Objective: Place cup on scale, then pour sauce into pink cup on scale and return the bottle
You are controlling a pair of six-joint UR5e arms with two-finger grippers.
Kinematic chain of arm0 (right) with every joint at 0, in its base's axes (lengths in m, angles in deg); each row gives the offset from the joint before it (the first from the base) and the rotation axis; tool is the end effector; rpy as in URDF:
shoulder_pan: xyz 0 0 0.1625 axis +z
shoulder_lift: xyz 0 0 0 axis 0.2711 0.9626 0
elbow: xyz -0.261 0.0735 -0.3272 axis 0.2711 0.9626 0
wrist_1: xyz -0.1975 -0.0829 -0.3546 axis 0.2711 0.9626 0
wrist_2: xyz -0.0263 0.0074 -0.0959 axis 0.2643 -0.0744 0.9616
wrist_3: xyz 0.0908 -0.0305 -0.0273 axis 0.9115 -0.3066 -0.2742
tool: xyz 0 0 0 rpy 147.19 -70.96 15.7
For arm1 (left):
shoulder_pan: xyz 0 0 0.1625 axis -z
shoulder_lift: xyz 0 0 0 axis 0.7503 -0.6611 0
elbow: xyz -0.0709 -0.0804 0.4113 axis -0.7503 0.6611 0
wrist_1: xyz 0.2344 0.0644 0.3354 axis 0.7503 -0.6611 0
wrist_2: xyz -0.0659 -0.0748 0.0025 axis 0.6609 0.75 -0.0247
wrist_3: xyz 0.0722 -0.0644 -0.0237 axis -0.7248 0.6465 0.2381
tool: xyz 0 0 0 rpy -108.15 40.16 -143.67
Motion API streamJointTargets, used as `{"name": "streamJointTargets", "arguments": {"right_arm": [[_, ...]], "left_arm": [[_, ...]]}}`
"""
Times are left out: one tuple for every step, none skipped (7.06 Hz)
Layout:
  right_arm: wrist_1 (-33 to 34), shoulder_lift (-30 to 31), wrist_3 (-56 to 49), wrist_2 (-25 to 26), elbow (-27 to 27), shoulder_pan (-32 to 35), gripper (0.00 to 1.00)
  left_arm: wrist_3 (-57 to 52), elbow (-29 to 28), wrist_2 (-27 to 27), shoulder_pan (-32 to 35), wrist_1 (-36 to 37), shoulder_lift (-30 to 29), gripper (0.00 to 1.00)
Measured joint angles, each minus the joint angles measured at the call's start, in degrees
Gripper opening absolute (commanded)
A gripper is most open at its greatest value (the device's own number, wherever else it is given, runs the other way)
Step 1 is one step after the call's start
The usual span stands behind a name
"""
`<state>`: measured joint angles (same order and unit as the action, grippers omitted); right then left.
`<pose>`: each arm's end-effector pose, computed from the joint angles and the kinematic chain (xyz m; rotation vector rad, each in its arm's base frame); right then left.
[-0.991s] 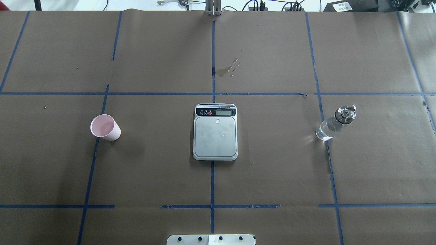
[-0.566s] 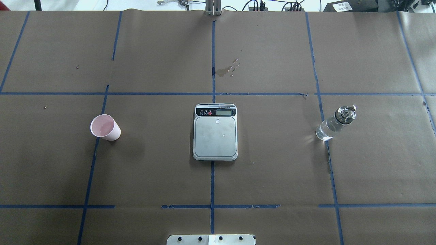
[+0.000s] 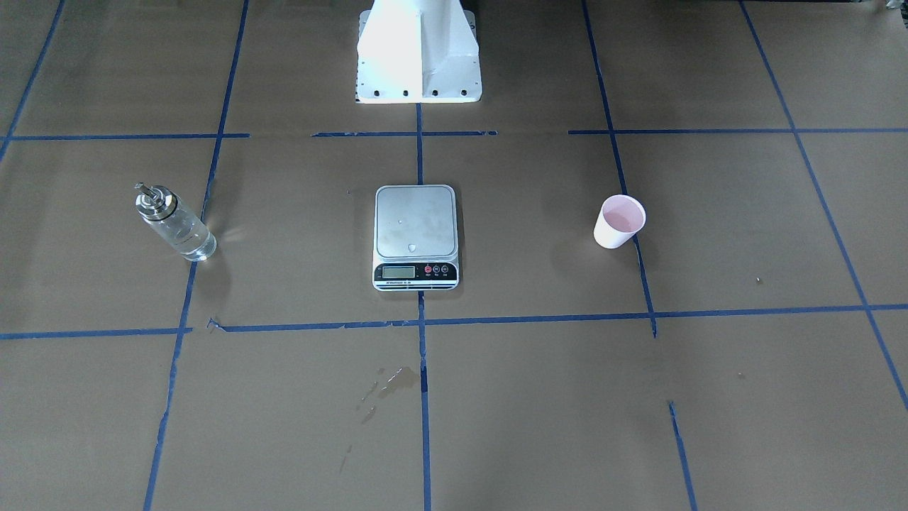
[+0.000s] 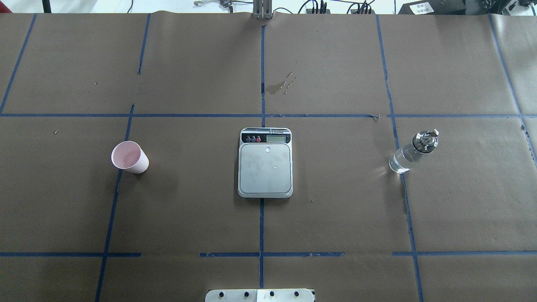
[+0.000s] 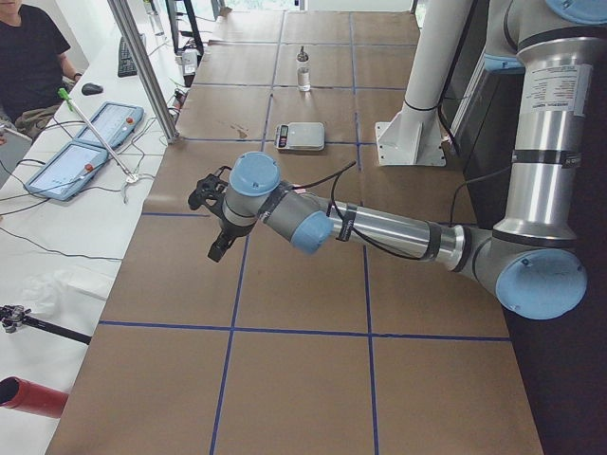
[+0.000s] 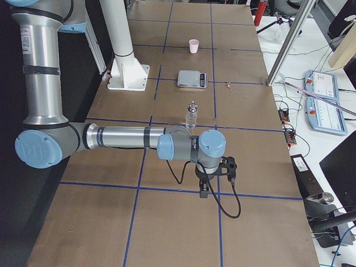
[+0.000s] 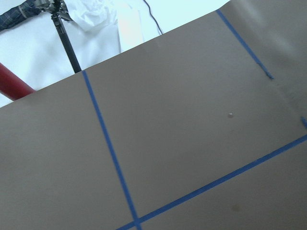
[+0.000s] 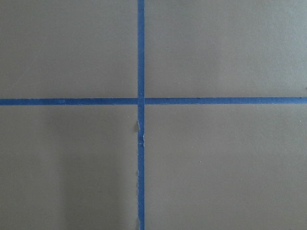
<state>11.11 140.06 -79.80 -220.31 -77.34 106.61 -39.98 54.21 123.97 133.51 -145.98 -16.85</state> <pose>0.0730 -0.4931 0.6462 0.0070 -0.7516 0.0197 -0.0131 -0.5228 0.4942 0.5432 0.8624 0.2500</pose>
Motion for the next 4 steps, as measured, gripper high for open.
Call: {"name": "streamJointTargets", "arguments": {"right_arm": [[-0.04, -0.01, -0.02, 0.0, -0.16, 0.0, 1.0], [-0.06, -0.04, -0.06, -0.02, -0.39, 0.0, 1.0], [-0.38, -0.27, -0.09, -0.27, -0.62, 0.0, 1.0], [-2.23, -0.81, -0.07, -0.74, -0.85, -0.03, 1.0]], "left_arm": [[2.94, 1.43, -2.85, -5.01, -1.83, -0.24, 1.0], [5.68, 3.27, -9.35, -10.89, -2.52, -0.37, 1.0], [10.63, 4.66, -17.33, -16.53, -2.65, -0.54, 1.0], [20.47, 4.82, -21.69, -21.07, -2.66, -1.2, 1.0]]}}
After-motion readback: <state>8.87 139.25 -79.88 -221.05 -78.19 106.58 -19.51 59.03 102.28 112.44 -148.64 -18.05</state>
